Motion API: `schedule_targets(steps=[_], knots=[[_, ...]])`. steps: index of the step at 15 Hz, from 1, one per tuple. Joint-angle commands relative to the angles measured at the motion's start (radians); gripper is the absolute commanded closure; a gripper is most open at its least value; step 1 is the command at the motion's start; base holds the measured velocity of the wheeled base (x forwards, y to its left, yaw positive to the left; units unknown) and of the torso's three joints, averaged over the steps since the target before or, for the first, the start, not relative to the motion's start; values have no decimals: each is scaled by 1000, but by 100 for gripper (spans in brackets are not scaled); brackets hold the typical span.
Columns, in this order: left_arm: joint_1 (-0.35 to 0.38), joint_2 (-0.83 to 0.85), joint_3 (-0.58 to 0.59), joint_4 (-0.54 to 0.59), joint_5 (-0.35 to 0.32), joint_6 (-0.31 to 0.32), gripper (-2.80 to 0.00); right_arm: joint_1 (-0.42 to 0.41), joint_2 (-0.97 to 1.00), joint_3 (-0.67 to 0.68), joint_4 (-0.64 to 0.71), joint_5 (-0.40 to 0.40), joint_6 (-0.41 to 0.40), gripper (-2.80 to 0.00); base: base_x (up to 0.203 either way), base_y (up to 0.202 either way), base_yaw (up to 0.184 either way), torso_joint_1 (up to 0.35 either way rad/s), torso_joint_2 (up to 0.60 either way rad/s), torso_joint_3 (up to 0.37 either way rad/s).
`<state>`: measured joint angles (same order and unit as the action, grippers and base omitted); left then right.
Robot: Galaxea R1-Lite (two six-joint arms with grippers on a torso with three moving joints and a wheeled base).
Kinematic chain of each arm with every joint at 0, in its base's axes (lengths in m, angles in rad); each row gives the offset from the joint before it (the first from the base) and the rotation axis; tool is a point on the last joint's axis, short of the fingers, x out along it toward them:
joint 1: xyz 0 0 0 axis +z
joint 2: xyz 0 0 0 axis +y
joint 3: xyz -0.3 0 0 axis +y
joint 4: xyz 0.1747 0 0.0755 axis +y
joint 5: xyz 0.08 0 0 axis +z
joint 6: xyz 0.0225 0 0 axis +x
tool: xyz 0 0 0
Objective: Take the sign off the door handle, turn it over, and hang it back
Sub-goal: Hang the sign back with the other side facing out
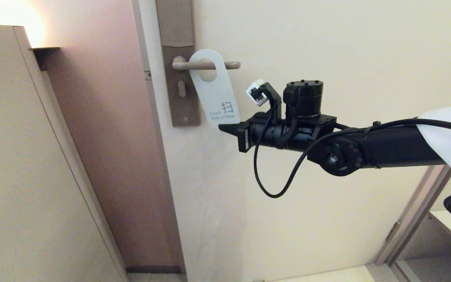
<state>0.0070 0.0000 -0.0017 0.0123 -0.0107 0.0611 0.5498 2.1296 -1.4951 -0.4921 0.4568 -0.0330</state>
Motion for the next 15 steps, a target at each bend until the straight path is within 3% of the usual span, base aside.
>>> schedule_targets(steps=[1, 2, 3, 15], knots=[[1, 2, 0, 0, 0, 0, 0, 1, 1, -1, -3, 3, -1, 0, 0, 0, 0, 0, 0, 0], [1, 2, 0, 0, 0, 0, 0, 1, 0, -2, -3, 3, -1, -268, 0, 0, 0, 0, 0, 0], [1, 1, 0, 0, 0, 0, 0, 1, 0, -4, -3, 3, -1, -280, 0, 0, 0, 0, 0, 0], [1, 2, 0, 0, 0, -7, 0, 2, -39, -2, -68, 3, 4, -280, 0, 0, 0, 0, 0, 0]])
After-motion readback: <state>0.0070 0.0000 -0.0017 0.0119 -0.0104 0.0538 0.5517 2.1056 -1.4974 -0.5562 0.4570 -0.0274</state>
